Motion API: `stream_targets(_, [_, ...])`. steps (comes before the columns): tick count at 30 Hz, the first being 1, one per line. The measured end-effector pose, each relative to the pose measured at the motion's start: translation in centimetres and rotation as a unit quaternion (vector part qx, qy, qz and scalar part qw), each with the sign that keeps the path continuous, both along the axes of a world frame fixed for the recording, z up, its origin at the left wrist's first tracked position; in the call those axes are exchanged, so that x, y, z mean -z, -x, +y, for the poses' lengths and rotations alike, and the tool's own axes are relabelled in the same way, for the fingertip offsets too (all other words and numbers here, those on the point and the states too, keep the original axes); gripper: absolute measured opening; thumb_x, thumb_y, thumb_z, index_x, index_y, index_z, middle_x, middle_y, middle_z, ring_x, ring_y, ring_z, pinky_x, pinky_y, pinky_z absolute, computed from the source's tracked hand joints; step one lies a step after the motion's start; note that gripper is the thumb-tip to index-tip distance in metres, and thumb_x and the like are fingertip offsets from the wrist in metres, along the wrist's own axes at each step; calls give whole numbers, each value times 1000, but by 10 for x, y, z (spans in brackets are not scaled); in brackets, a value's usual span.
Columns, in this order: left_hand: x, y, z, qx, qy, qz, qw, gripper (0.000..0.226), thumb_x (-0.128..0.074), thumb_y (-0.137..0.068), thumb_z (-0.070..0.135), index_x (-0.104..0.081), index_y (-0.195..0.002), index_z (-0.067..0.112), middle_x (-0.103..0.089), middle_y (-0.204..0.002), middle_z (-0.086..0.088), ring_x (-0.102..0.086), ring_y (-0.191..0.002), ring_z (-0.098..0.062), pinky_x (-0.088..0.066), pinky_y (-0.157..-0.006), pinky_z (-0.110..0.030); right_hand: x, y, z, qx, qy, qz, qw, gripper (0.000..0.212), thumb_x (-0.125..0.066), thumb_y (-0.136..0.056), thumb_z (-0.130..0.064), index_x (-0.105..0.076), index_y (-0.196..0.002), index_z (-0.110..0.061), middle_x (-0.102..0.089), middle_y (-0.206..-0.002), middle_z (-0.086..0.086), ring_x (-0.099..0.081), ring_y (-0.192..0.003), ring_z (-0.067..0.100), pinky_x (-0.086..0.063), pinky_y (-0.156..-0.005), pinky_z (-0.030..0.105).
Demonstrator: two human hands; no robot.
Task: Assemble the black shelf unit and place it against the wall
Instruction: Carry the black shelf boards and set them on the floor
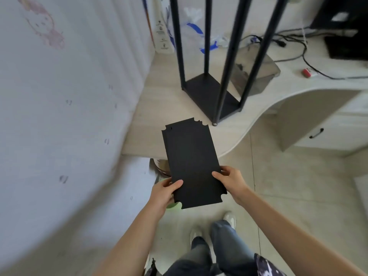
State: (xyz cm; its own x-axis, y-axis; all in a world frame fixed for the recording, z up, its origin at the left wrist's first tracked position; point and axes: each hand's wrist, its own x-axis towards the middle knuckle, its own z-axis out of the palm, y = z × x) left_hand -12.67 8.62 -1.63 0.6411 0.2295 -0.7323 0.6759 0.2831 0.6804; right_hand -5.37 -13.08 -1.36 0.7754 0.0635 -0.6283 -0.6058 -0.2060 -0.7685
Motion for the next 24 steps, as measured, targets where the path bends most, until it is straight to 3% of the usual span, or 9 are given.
stream_targets(5, [10,21,-37,102,-19,29,994,31,-76,-90,19,-65,-119,18,-73,-116,-2,-68,-107,-24,-57,-97,-46,14,51,-50,50,-1,16,999,33,-64,-95,-14,-60,-127,-7,-66,-118,11,-67,-101,27,-59,-78,39])
stream_targets(8, [18,27,-68,158,-38,50,986,30,-78,-88,20,-67,-116,18,-74,-114,-1,-67,-108,-23,-55,-98,-44,23,78,-87,86,-11,37,996,34,-64,-96,-15,-58,-128,-8,-66,-119,12,-67,-102,30,-59,-82,44])
stream_targets(14, [27,18,-152,270,-48,71,959,35,-79,-87,19,-68,-119,13,-75,-112,-4,-69,-107,-25,-55,-99,-47,32,119,-172,190,-20,55,980,32,-64,-95,-10,-61,-125,-4,-70,-109,13,-69,-94,29,-57,-66,35])
stream_targets(16, [30,10,-186,301,-43,72,950,34,-79,-87,18,-67,-119,13,-75,-112,-5,-70,-106,-26,-57,-96,-45,31,127,-203,220,-17,58,974,30,-64,-95,-9,-61,-124,-3,-70,-107,12,-69,-90,27,-56,-64,30])
stream_targets(20, [35,-4,-246,350,-28,77,933,31,-77,-89,16,-67,-119,12,-75,-112,-4,-71,-103,-22,-59,-85,-37,30,137,-257,264,-14,58,963,26,-64,-94,-9,-61,-121,-5,-69,-105,10,-69,-87,24,-59,-70,34])
stream_targets(24, [39,-18,-297,396,-32,78,914,30,-76,-90,17,-67,-118,12,-75,-112,-3,-71,-101,-21,-57,-80,-34,29,144,-299,310,-11,60,949,24,-64,-94,-9,-61,-118,-6,-69,-106,11,-68,-85,21,-57,-64,28])
